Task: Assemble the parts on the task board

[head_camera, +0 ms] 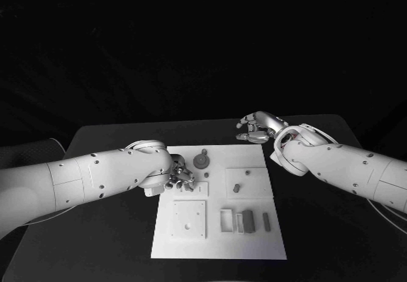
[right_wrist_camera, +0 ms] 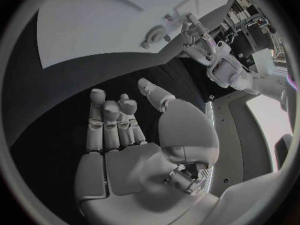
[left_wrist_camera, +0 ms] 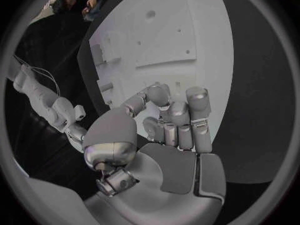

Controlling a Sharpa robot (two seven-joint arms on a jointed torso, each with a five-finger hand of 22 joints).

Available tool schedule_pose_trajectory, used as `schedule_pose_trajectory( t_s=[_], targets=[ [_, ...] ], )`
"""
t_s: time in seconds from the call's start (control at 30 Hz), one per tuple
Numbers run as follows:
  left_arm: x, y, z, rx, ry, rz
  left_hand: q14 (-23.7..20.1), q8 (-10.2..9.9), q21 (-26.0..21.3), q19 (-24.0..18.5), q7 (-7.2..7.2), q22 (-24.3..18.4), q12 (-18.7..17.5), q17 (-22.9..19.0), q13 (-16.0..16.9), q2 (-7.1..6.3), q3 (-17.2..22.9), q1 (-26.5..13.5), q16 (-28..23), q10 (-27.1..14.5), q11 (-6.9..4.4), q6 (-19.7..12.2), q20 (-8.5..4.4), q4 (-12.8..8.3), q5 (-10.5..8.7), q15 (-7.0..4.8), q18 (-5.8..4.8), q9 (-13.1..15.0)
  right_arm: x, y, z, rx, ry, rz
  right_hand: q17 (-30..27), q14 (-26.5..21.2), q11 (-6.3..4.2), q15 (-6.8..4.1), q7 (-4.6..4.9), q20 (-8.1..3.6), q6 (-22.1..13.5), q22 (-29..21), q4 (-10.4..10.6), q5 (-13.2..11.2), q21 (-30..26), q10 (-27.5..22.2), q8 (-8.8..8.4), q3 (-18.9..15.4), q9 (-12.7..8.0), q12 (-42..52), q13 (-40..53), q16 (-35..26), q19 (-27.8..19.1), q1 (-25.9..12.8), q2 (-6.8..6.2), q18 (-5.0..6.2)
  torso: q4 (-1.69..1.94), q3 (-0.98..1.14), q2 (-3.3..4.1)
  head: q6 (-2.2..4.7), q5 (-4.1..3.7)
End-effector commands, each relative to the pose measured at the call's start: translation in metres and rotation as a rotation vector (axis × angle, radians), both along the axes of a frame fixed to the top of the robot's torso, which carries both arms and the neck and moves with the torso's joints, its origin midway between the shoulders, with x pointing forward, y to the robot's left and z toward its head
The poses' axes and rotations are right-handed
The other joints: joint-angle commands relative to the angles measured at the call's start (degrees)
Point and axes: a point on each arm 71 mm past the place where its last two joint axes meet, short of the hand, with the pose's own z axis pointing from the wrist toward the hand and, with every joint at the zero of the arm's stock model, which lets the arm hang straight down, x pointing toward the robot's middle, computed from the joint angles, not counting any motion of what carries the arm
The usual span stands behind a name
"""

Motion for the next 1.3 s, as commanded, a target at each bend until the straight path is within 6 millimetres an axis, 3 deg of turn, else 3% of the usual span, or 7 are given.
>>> schedule_pose_trajectory(
  t_s=[0.03, 0.37, 0.4, 0.43, 0.53, 0.7, 1.3],
  targets=[
    [-0.0001, -0.0016, 0.0004, 0.0, -0.005, -0.013, 0.2, 0.2, 0.3, -0.3, -2.42, 1.1, 0.4, 0.1, 0.1, 0.09, 0.2, -0.1, 0.2, -0.3, -0.17, 12.4, 0.03, 0.1, -0.14, -0.58, 1.55, 0.0, -0.0006, 0.0014, -0.0003, -0.008, 0.0, 0.014, -0.1, -0.1, -0.16, -0.36, 0.38, 0.15, 0.1, 0.4, 0.2, 0.4, -0.3, -0.4, 0.33, 0.0, -0.1, -0.2, -0.1, -0.1, -0.4, 0.4, -0.03, 0.5, 0.01, 0.01, 0.0, 0.02, -0.08],
    [0.0005, -0.0012, 0.0007, 0.003, -0.013, -0.016, 0.0, 0.4, 0.4, -0.5, -2.39, 1.0, 0.5, 0.0, -0.2, -1.76, -0.6, -1.4, 0.2, -0.5, -0.16, 12.1, 0.03, 1.6, -3.79, -0.61, 1.76, 0.0, -0.001, 0.0018, 0.0, -0.006, -0.003, 0.015, -0.1, -0.1, -0.18, -0.38, 0.36, 0.14, 0.2, 0.4, 0.2, 0.4, -0.3, -0.3, 0.39, 0.0, -0.1, -0.1, -0.1, 0.0, -0.4, 0.5, -0.01, 0.5, 0.08, -0.04, 0.02, 0.06, -0.14],
    [0.0006, -0.001, 0.0007, 0.003, -0.013, -0.016, -0.1, 0.6, 0.6, -0.7, -2.38, 1.1, 0.6, 0.0, -0.2, -1.15, -3.1, -2.8, 0.3, -0.6, -0.09, 11.9, 0.06, 0.9, -1.77, -0.57, 1.79, 0.2, -0.001, 0.0019, 0.0, -0.006, -0.003, 0.016, -0.1, -0.1, -0.18, -0.38, 0.36, 0.14, 0.2, 0.4, 0.2, 0.4, -0.3, -0.3, 0.39, 0.0, -0.1, -0.1, -0.1, 0.0, -0.4, 0.5, -0.01, 0.5, 0.05, -0.05, 0.01, 0.01, -0.15],
    [0.0007, -0.0008, 0.0007, 0.002, -0.014, -0.015, -0.2, 0.6, 0.6, -0.8, -2.4, 1.1, 0.6, 0.0, -0.2, -0.99, -3.8, -3.0, 0.3, -0.6, -0.11, 11.8, 0.04, 0.5, -1.8, -0.6, 1.85, 0.2, -0.001, 0.0018, 0.0, -0.006, -0.003, 0.015, -0.1, -0.1, -0.19, -0.38, 0.35, 0.14, 0.2, 0.4, 0.2, 0.4, -0.3, -0.3, 0.4, 0.0, -0.1, -0.1, -0.1, 0.0, -0.4, 0.5, 0.01, 0.5, 0.04, -0.03, 0.0, 0.01, -0.16],
    [0.0009, -0.0002, 0.0007, 0.002, -0.014, -0.013, -0.2, 0.7, 0.5, -1.0, -2.43, 0.9, 0.6, -0.1, -0.4, -1.51, -5.1, -3.7, 0.3, -0.7, -0.21, 11.7, -0.01, 0.7, -4.98, -0.7, 2.04, 0.2, -0.001, 0.0018, -0.0001, -0.006, -0.004, 0.015, -0.1, -0.1, -0.19, -0.39, 0.34, 0.13, 0.2, 0.4, 0.2, 0.4, -0.3, -0.3, 0.42, 0.0, -0.1, -0.1, -0.1, 0.0, -0.4, 0.5, 0.03, 0.5, 0.0, -0.05, 0.01, 0.02, -0.14],
    [0.0007, -0.0006, 0.0006, 0.001, -0.011, -0.016, -0.3, 0.7, 0.4, -1.0, -2.47, 0.9, 0.7, -0.1, -0.5, -2.46, -5.7, -4.5, 0.4, -0.7, -0.25, 11.6, -0.03, 1.5, -6.89, -0.76, 2.17, 0.2, -0.0009, 0.0011, -0.0001, -0.007, -0.004, 0.014, -0.1, 0.0, -0.19, -0.39, 0.34, 0.13, 0.2, 0.4, 0.2, 0.4, -0.3, -0.3, 0.43, 0.0, -0.1, 0.0, -0.1, 0.0, -0.4, 0.5, 0.02, 0.5, 0.02, -0.05, 0.02, -0.09, -0.19],
    [0.0012, -0.0002, 0.0006, -0.004, -0.013, -0.013, -0.3, 0.8, 0.5, -1.0, -2.51, 1.0, 1.0, 0.0, -0.5, -2.19, -5.5, -3.3, 0.6, -0.7, -0.31, 11.5, -0.08, 0.7, -7.57, -0.86, 2.37, 0.2, -0.0011, 0.0013, -0.0001, -0.007, -0.003, 0.015, -0.1, 0.0, -0.21, -0.4, 0.33, 0.13, 0.3, 0.4, 0.2, 0.5, -0.3, -0.2, 0.45, 0.0, -0.1, 0.0, -0.1, 0.0, -0.3, 0.5, 0.05, 0.5, 0.0, 0.02, 0.01, -0.32, -0.28]
  ],
)
